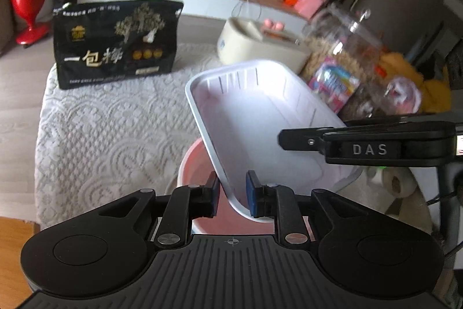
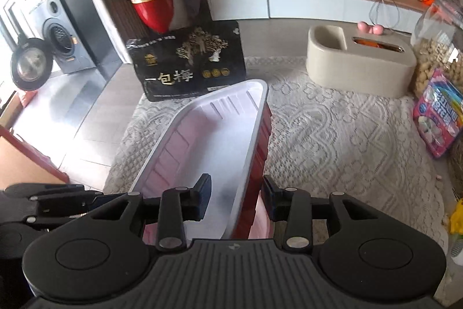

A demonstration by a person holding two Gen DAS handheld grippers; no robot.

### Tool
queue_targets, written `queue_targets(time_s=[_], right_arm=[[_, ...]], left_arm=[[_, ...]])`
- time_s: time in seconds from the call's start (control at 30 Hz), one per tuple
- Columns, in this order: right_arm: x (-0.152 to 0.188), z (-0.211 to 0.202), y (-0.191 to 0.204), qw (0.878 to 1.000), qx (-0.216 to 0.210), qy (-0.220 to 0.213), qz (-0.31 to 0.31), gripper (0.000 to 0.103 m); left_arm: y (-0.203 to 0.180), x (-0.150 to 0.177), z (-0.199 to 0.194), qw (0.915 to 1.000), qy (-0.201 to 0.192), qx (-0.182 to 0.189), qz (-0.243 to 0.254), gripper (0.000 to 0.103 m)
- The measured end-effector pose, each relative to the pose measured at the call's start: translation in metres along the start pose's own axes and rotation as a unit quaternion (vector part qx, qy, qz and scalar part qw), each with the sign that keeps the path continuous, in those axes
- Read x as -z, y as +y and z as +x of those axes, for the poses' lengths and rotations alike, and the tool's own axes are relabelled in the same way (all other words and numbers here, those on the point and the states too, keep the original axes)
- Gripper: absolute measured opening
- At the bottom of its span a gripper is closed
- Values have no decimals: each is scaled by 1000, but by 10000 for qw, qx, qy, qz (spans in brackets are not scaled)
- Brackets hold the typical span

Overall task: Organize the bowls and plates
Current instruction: 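Carry the tray over the bowl stack and tilt it into the white bowl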

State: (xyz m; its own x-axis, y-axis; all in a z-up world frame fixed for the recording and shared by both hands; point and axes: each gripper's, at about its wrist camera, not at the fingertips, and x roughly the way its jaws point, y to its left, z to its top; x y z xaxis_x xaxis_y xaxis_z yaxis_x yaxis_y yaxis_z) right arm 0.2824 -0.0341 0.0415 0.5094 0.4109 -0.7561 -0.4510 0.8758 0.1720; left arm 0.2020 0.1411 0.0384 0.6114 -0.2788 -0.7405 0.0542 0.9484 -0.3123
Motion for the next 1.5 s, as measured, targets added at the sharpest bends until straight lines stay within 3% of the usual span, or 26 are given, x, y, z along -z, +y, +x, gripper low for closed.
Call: queue_targets(time_s=[0.13,0.5,0.77,0.93,1.03,1.23,1.4,1.5], right_arm=[[10,12,1,9996,83,271,-11,39],[20,27,7,9992,50,400,-25,38],[13,16,2,9997,-33,223,94,38],[1,17,-7,9995,10,106,313,41],[-10,18,-13,9989,-63,36,461,49],[-27,27,-20,9969,-301,-58,723,50],[-37,51,-26,9933,-437,121,1067,52],[-38,34,-22,9939,-592,-191,914,52]], left_arm=[[3,3,12,9990,210,-393,-24,19],[8,9,23,9984,490,-264,-93,19],[19,0,6,9992,95,-108,-371,19],[19,-1,11,9990,116,-141,-399,19],[19,-1,12,9991,117,-145,-377,19],[24,-7,17,9986,-2,-108,-527,19],[39,-13,34,9944,-6,296,-1016,19],[32,-15,19,9964,-117,347,-766,19]])
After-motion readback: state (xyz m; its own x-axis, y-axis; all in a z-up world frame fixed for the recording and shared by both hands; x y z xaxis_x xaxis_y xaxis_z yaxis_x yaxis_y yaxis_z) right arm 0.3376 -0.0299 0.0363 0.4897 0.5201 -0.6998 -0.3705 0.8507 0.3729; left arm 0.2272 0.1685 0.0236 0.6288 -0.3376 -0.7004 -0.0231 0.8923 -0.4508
